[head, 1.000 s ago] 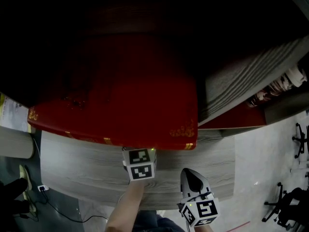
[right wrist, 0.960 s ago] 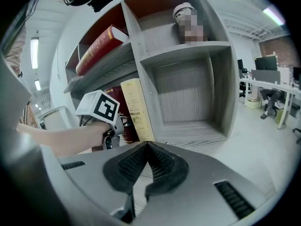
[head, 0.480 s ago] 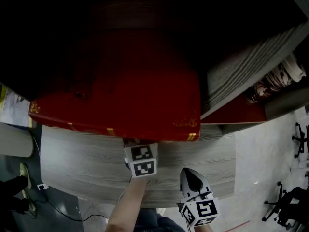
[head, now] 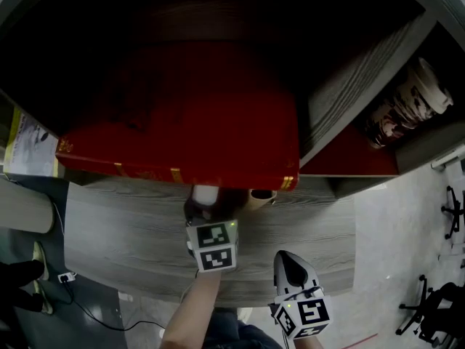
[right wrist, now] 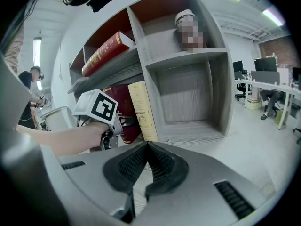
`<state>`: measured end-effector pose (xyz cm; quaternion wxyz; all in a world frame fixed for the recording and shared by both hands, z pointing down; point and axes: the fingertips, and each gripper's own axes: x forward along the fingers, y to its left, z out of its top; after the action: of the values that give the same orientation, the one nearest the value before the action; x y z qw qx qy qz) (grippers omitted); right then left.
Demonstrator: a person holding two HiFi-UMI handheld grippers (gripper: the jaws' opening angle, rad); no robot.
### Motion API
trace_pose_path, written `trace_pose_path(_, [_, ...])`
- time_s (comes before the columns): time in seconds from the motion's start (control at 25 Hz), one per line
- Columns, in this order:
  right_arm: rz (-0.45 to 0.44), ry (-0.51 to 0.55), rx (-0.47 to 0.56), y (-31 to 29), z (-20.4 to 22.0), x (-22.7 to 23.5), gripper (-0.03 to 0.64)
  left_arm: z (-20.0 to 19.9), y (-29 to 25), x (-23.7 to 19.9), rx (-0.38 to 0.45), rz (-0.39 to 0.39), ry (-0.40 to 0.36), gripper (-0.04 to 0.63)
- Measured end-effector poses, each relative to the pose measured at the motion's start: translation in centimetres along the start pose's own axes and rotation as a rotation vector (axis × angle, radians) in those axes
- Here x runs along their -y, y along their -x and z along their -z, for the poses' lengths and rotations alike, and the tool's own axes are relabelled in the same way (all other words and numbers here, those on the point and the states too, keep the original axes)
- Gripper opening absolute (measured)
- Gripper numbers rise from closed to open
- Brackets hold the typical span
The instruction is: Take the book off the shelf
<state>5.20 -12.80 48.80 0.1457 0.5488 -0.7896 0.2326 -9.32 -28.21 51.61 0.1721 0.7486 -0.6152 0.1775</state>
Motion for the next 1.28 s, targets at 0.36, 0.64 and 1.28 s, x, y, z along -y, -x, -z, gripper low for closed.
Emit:
trace_pose_path(0.36, [-0.040,0.017,0.011,1.8,0.4,-1.9,0.008,0.8,3.9,-0.1,0.000,-0.012,-0.001,0.225])
trace_pose_path(0.64, [-0.060,0.025,0.025,3.1,0.6,-2.7,0.008,1.5,6.4,0.4,-0.003,-0.016,0.000,0.225])
trace_pose_path(1.28, [-0.080,0.041,0.066,6.3,0.9,-3.9,0.008,2.7,11.6,1.8,0.006,-0.016,0.000,0.225])
